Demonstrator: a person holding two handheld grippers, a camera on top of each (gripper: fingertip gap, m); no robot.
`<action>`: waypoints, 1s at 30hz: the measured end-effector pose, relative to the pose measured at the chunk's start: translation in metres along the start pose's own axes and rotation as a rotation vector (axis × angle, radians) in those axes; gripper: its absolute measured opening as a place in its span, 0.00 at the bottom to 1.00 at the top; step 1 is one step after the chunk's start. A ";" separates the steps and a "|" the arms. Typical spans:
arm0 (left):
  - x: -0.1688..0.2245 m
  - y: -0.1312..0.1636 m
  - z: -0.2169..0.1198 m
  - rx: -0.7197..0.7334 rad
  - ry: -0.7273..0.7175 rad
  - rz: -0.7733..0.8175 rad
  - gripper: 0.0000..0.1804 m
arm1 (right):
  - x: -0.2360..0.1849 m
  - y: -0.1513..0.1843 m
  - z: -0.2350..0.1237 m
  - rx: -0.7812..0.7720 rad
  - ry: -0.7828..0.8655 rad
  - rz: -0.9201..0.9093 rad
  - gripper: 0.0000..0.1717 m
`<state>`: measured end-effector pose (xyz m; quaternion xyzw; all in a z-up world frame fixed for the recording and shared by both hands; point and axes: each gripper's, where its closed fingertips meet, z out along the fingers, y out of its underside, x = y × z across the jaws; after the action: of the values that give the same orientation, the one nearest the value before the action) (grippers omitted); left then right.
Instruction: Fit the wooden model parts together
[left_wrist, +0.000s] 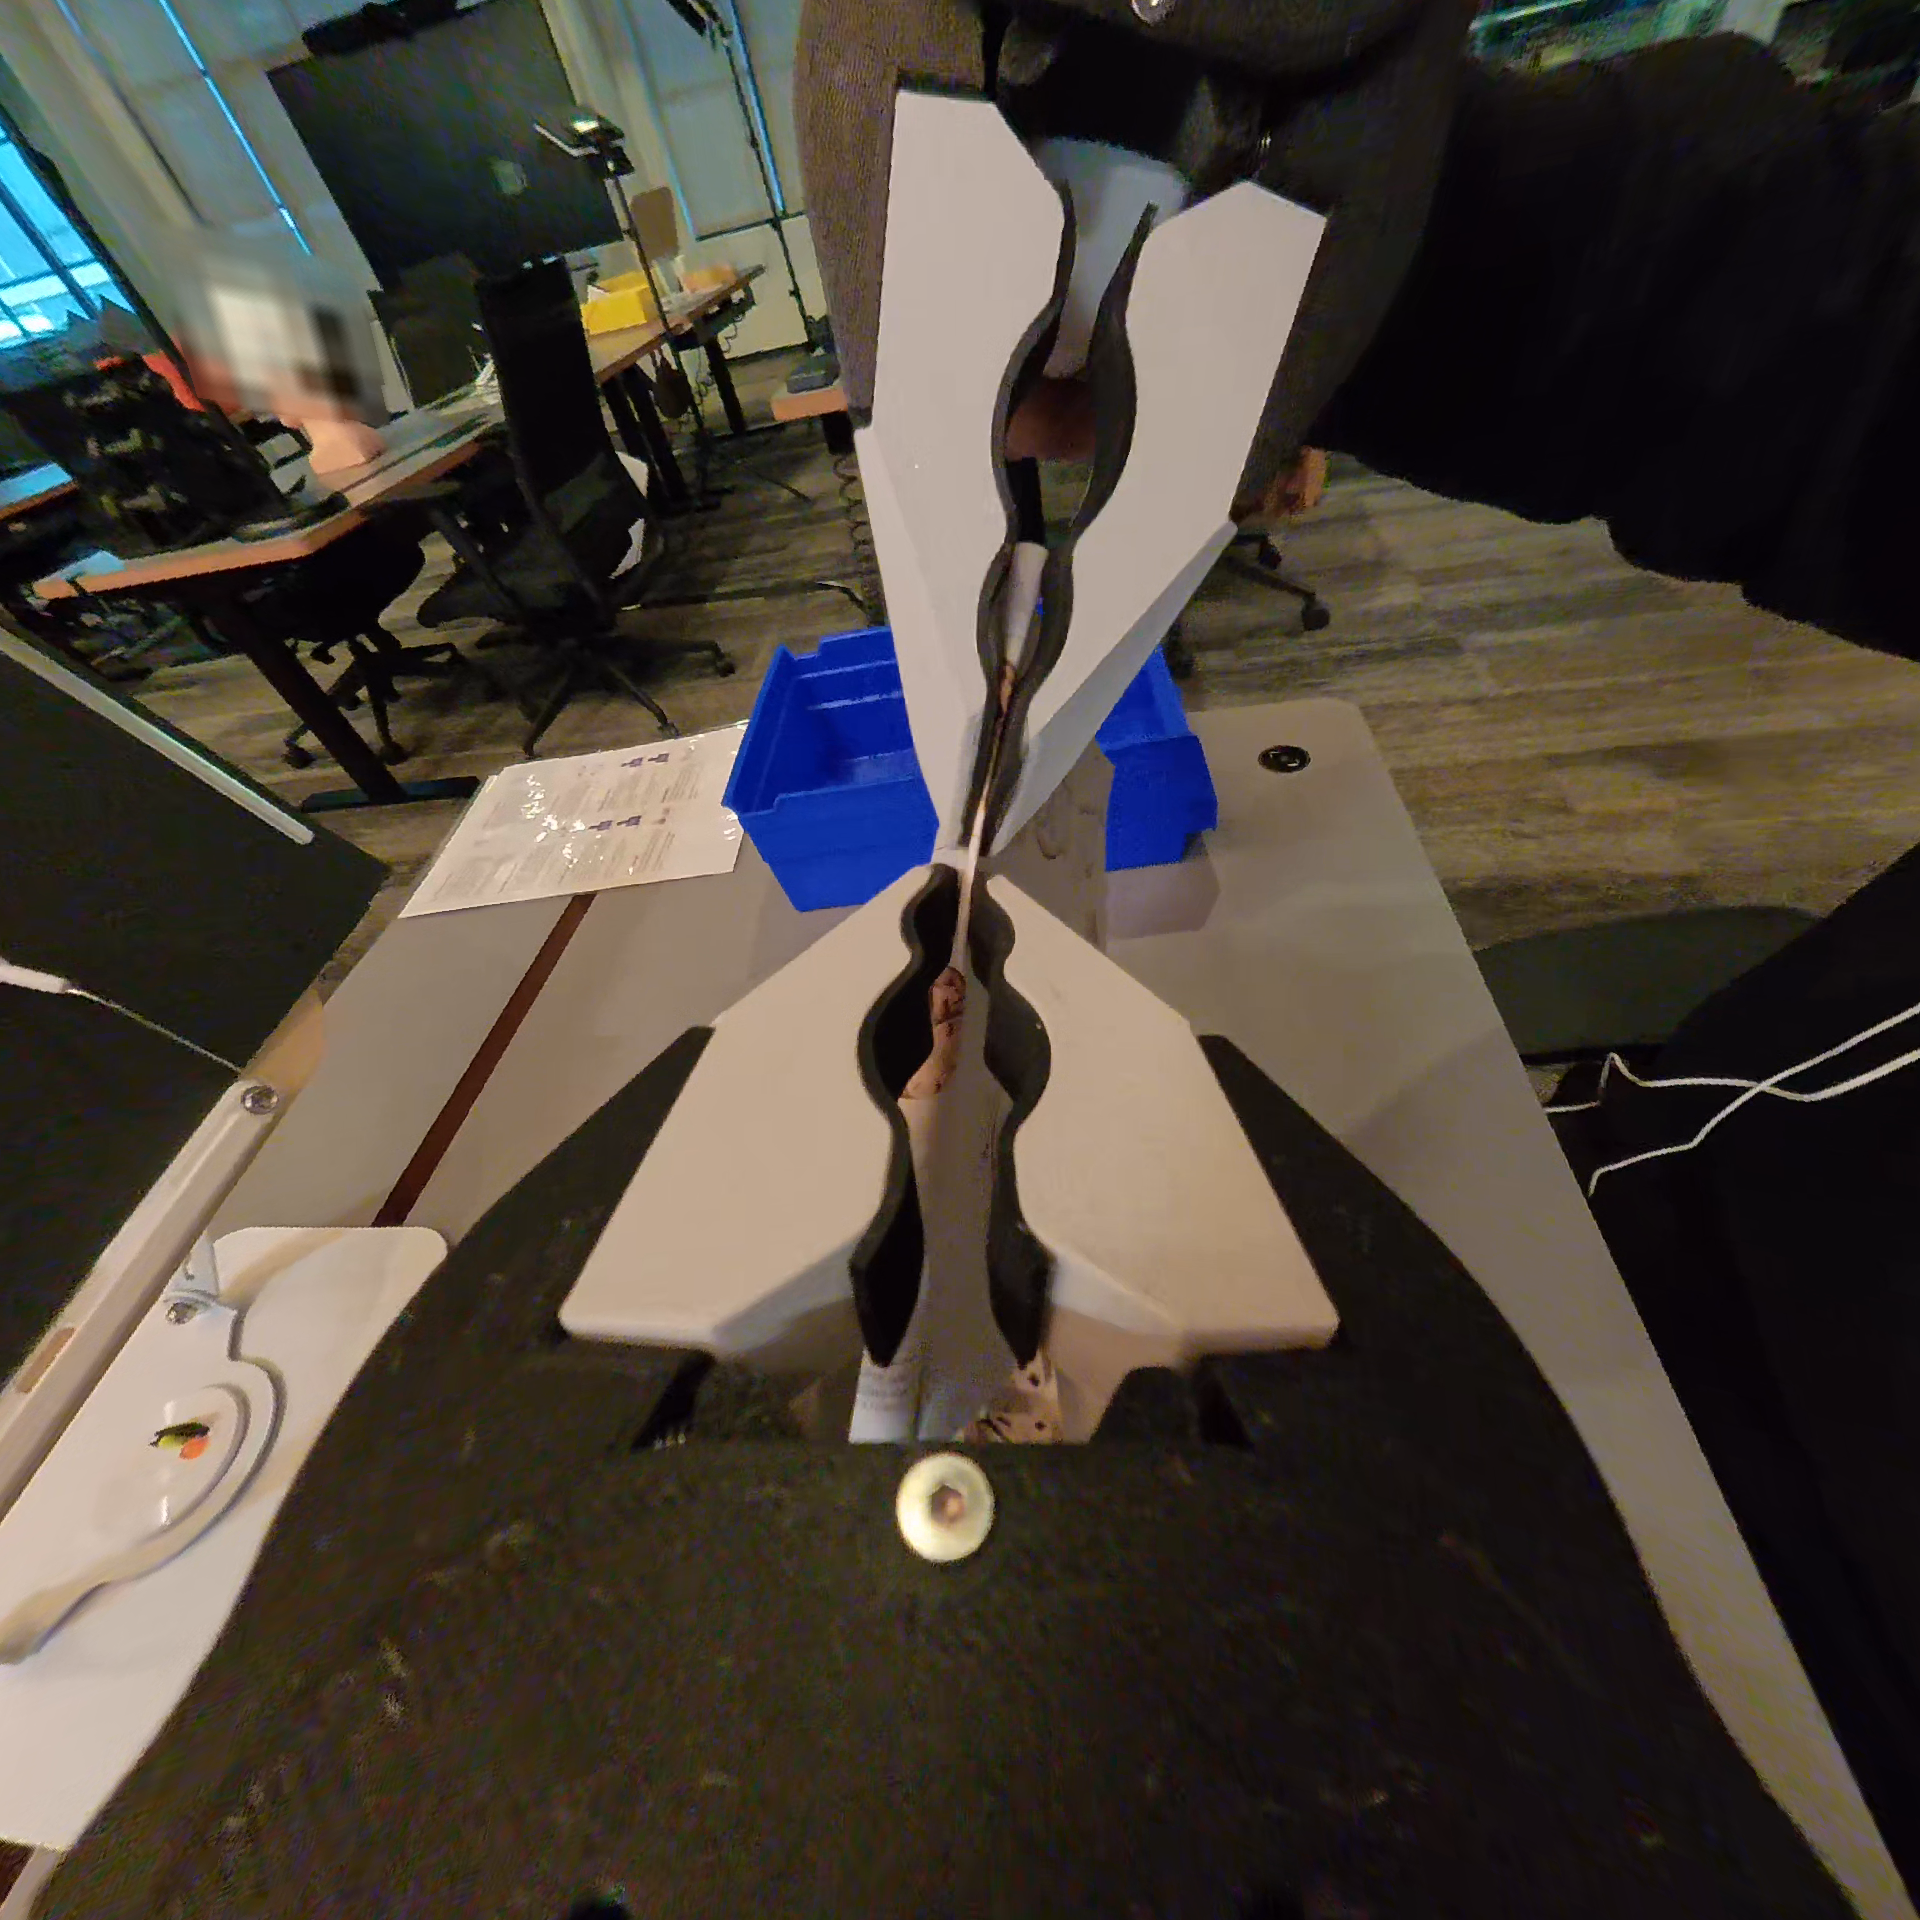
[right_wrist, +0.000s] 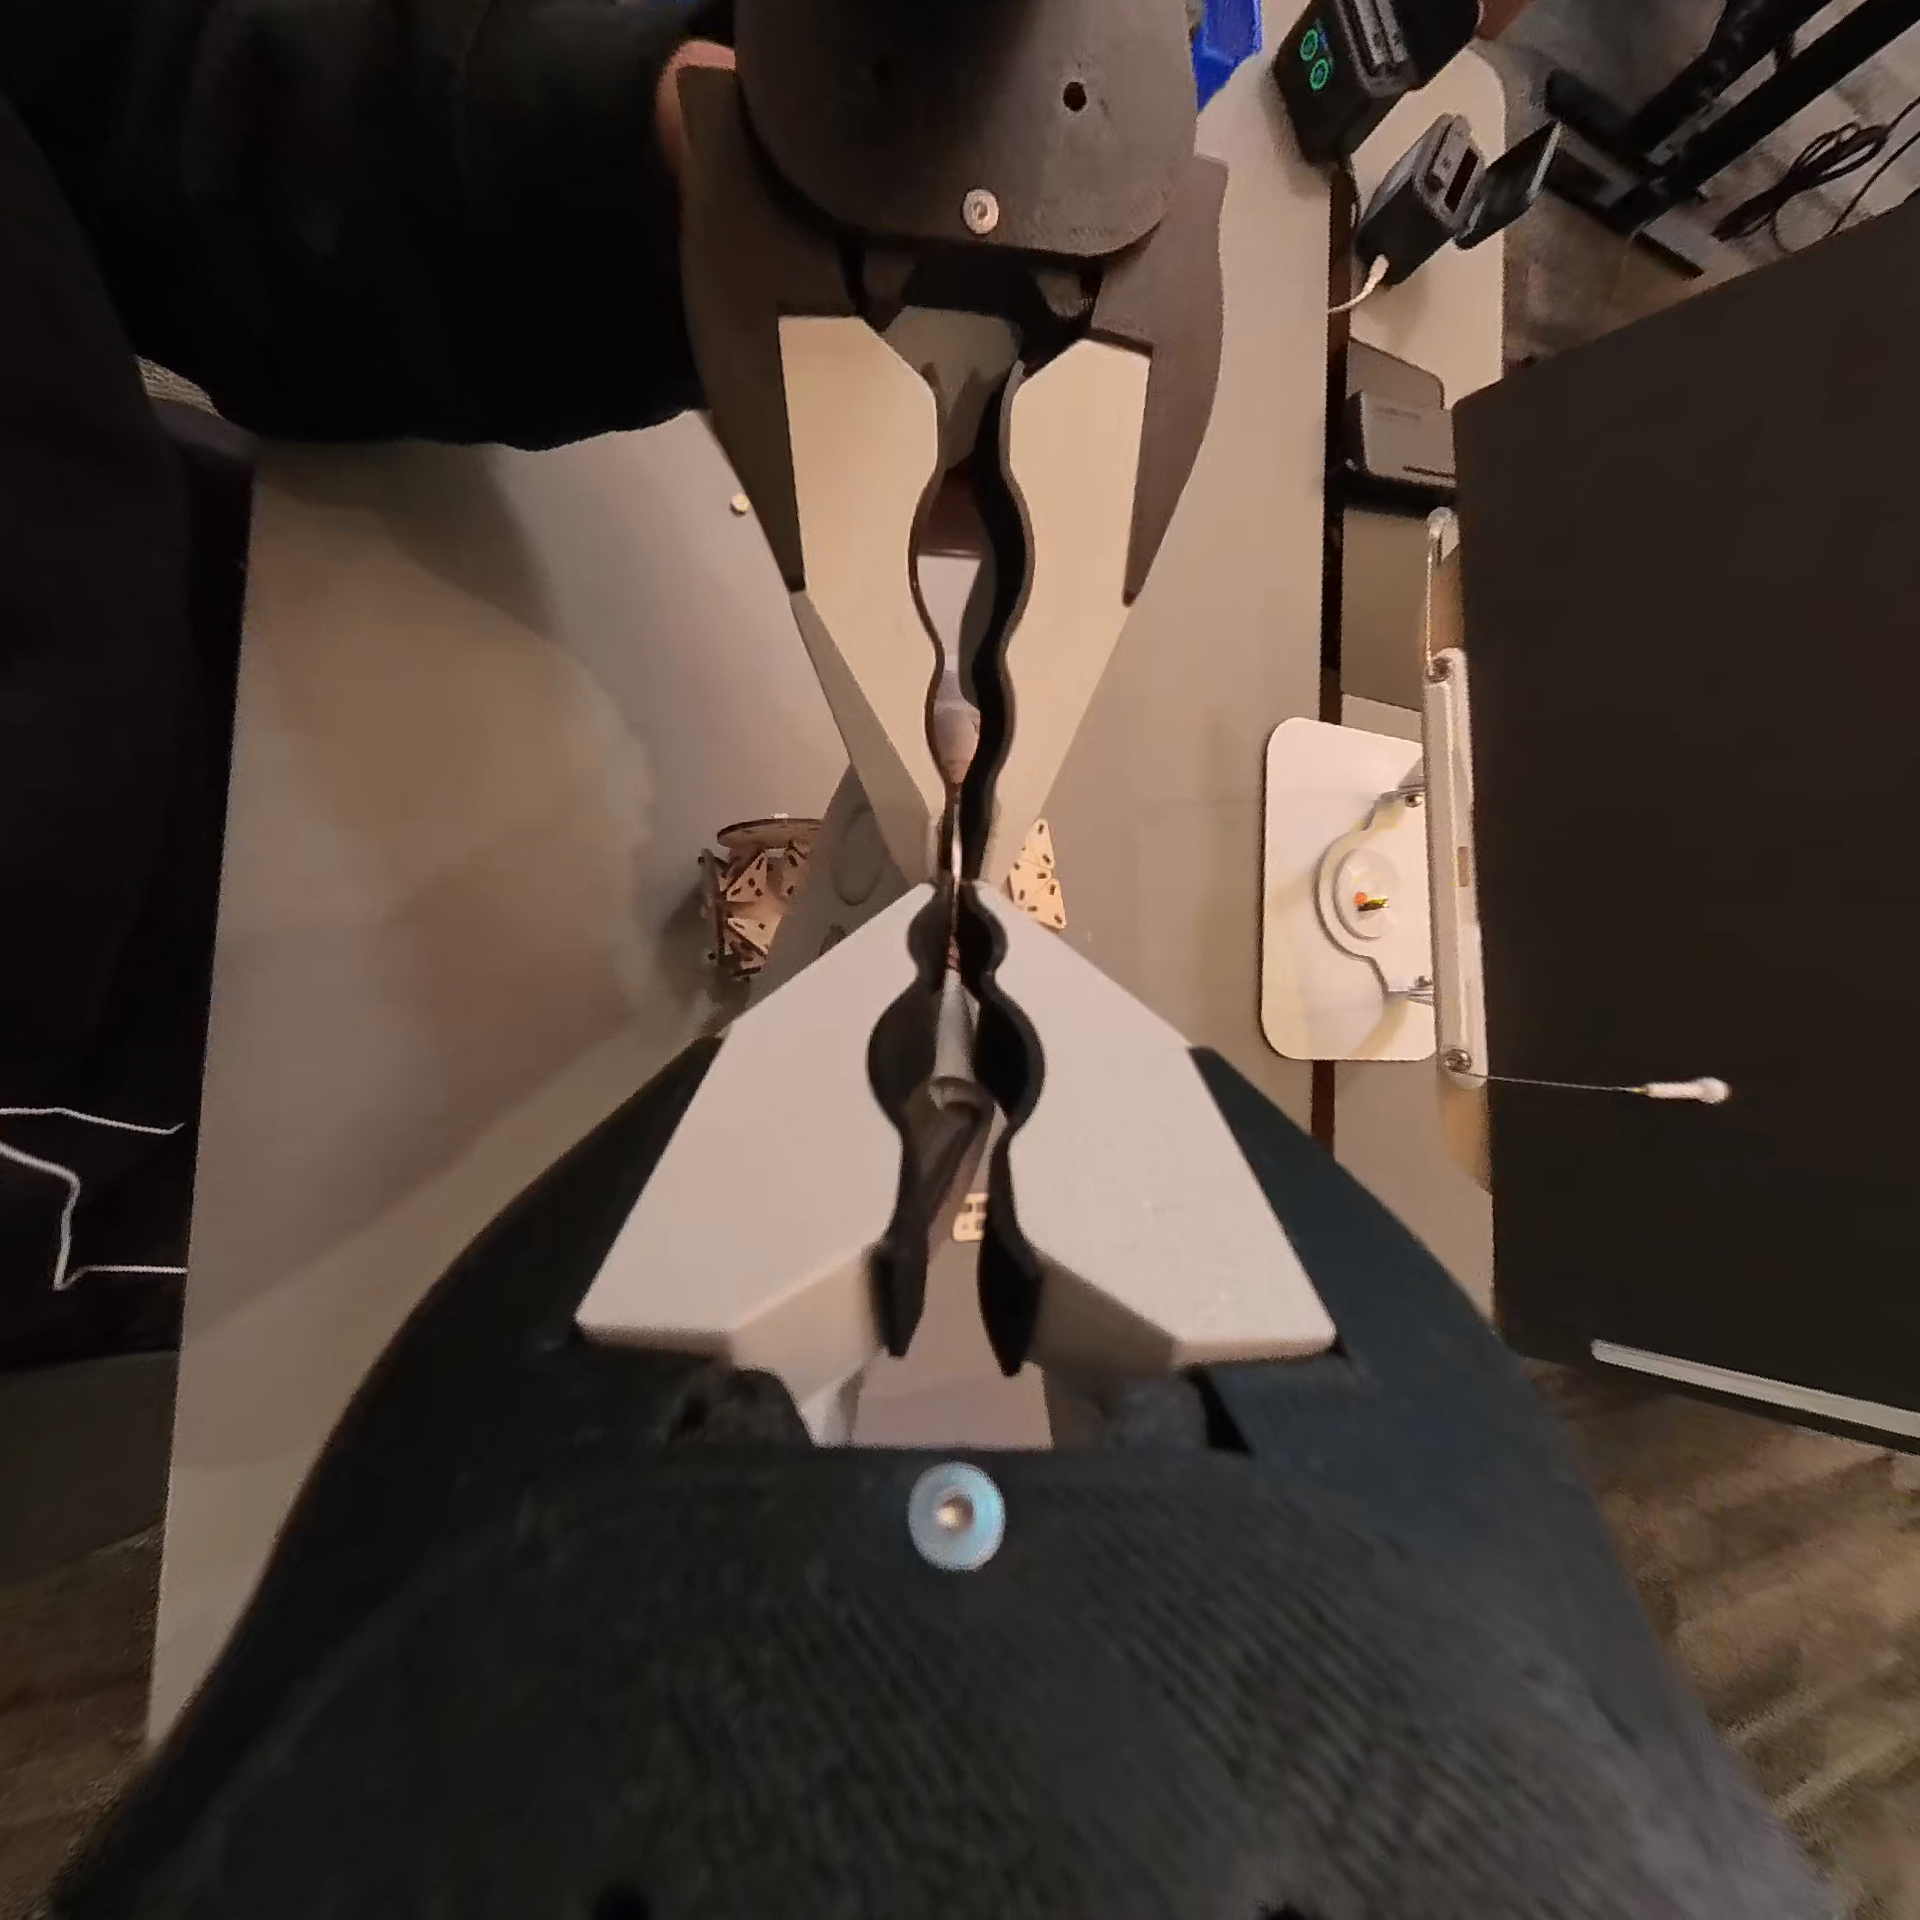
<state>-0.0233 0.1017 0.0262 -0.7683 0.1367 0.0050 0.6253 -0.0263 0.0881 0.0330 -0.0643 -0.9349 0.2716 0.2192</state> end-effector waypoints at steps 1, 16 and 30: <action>0.000 -0.001 -0.001 0.003 -0.006 0.004 0.01 | 0.000 -0.001 -0.001 0.004 0.008 -0.005 0.00; 0.001 -0.009 -0.010 0.032 -0.010 0.005 0.01 | 0.002 -0.010 -0.015 0.112 0.021 0.033 0.00; -0.002 -0.007 -0.010 0.043 -0.004 -0.012 0.00 | 0.004 -0.013 -0.025 0.181 0.043 0.048 0.00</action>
<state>-0.0249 0.0941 0.0357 -0.7554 0.1312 -0.0002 0.6420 -0.0184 0.0897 0.0604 -0.0723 -0.8998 0.3586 0.2376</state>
